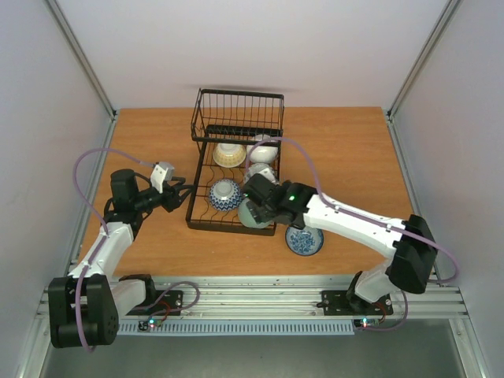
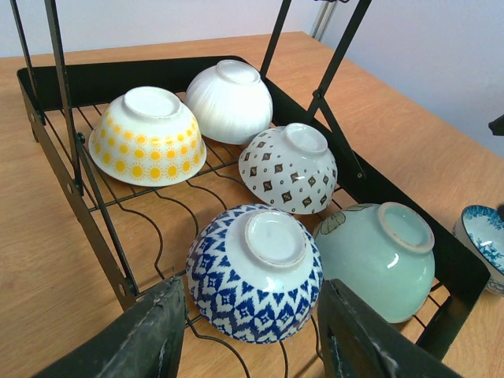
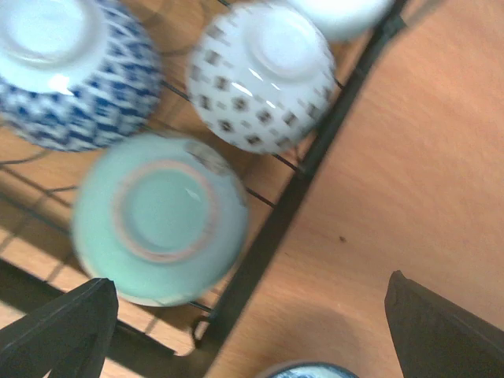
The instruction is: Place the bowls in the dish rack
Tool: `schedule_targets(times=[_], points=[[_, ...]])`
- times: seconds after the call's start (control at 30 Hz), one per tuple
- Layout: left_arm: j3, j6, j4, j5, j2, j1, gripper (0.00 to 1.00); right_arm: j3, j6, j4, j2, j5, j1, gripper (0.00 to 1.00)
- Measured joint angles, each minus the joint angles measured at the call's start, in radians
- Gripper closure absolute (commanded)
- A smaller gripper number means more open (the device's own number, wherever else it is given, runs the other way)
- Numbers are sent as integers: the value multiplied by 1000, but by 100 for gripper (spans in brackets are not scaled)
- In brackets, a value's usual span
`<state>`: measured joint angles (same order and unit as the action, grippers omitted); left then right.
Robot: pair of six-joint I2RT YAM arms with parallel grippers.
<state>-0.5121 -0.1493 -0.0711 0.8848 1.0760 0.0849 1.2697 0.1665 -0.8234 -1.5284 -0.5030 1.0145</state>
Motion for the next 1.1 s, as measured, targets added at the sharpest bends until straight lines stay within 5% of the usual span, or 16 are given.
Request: schedule_targets(times=[0.27, 0.83, 1.1], points=[[0, 0, 0, 1, 0, 0, 52, -262, -165, 8, 141, 98, -206, 17], [0, 0, 0, 2, 11, 0, 52, -520, -410, -97, 383, 127, -220, 28], [0, 0, 0, 2, 13, 0, 52, -619, -486, -82, 396, 166, -220, 61]])
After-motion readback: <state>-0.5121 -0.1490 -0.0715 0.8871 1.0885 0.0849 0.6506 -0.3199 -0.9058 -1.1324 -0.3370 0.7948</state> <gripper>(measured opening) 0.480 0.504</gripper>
